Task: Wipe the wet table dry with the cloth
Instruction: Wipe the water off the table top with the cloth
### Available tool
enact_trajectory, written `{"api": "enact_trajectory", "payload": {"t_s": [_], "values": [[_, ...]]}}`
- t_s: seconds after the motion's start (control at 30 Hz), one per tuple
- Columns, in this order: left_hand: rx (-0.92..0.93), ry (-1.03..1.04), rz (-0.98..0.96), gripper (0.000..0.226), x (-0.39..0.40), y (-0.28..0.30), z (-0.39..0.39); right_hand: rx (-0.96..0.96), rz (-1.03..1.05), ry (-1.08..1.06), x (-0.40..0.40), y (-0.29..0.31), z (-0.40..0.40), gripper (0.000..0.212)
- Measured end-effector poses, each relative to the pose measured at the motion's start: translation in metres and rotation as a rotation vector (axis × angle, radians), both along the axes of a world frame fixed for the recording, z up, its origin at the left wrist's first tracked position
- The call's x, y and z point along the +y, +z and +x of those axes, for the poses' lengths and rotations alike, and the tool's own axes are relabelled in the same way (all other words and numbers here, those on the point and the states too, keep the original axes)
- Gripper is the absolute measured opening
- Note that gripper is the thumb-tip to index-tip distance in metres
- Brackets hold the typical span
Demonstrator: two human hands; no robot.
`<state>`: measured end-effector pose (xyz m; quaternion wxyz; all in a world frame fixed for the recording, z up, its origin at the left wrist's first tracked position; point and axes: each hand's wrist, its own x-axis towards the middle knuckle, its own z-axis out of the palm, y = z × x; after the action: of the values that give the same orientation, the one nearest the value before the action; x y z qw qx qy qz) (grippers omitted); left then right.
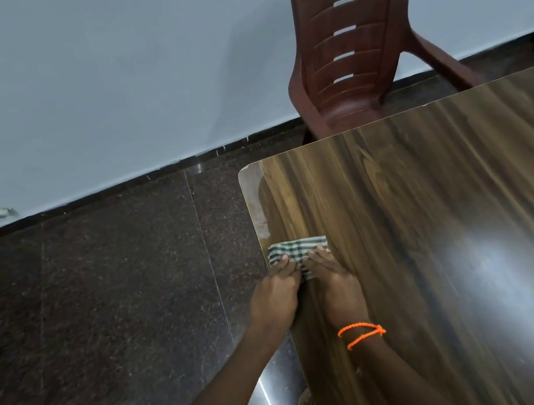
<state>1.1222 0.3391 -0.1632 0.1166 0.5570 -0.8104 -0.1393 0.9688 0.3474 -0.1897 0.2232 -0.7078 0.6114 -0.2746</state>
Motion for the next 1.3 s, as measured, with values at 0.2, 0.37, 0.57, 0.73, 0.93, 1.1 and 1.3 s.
{"api": "enact_trajectory", "payload": {"t_s": [0.2,0.37,0.57,0.73,0.93,1.1,1.3], "values": [[-0.057,0.083,0.054,0.026,-0.076,0.003,-0.006,-0.017,0.025,-0.093,-0.074,0.012,0.007,0.036],[-0.100,0.167,0.093,0.028,-0.099,-0.005,0.036,-0.022,0.037,-0.025,-0.104,0.016,0.046,0.033],[0.002,0.069,0.048,0.033,-0.052,-0.010,0.056,-0.019,-0.004,0.087,-0.068,0.001,0.048,0.042],[0.006,0.014,-0.051,0.027,-0.075,-0.010,0.020,-0.009,-0.050,0.013,-0.082,0.002,0.015,0.045],[-0.006,0.160,0.053,0.028,-0.142,0.003,0.017,-0.018,-0.016,-0.060,-0.147,0.009,0.028,0.038],[-0.072,0.204,0.052,0.023,-0.146,0.010,0.043,-0.037,-0.025,-0.007,-0.160,0.011,0.057,0.039],[-0.089,0.131,0.009,0.023,-0.115,-0.015,0.052,-0.006,-0.048,0.169,-0.136,0.002,0.040,0.043]]}}
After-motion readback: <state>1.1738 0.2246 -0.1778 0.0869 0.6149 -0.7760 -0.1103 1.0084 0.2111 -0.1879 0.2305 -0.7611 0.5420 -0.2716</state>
